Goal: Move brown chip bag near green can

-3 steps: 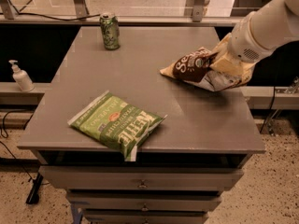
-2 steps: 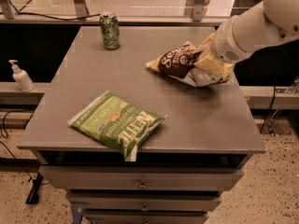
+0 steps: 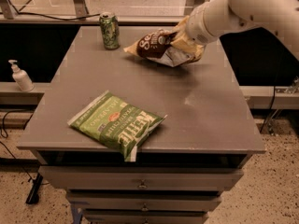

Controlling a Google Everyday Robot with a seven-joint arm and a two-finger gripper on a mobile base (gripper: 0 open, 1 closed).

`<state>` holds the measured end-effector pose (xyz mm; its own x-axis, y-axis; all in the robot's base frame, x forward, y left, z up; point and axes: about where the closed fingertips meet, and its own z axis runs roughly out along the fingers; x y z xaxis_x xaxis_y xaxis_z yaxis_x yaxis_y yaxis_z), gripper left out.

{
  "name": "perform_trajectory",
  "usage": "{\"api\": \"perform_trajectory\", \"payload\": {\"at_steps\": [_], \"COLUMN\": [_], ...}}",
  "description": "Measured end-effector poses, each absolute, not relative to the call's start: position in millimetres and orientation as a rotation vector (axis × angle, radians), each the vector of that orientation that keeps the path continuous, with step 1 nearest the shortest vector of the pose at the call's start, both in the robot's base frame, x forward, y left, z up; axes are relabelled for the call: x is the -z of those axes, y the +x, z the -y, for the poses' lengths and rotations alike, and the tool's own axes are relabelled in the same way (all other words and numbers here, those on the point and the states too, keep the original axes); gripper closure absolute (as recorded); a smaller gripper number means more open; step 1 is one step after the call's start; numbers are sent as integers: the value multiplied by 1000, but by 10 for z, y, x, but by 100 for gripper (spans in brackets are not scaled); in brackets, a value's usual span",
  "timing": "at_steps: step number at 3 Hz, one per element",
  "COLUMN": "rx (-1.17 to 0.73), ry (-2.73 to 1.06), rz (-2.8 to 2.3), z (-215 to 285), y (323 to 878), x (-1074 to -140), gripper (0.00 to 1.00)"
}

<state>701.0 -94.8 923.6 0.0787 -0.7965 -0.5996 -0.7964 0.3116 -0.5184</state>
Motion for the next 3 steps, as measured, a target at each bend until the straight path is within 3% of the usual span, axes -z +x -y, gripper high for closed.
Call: {"api": "perform_trajectory", "payload": {"at_steps": [3], "rx": [-76], "ry": [-1559], "rz": [-1551], "z": [450], "y": [7455], "x": [-9274], "gripper": [100]}}
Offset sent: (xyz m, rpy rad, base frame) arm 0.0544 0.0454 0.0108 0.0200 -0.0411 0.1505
